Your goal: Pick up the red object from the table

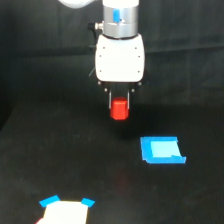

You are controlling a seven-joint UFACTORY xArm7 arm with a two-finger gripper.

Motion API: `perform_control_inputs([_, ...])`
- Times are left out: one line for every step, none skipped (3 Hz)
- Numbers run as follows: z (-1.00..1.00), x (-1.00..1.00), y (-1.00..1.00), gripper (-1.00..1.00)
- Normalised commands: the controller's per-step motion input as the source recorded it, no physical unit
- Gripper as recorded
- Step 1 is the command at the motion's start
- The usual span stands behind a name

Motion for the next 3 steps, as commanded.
perform_control_inputs([1.00,-0.65,-0.36,-1.00])
perform_control_inputs([0.47,-0.26,-0.36,-1.00])
perform_control_inputs([0.30,-0.56,-0.90,-0.41])
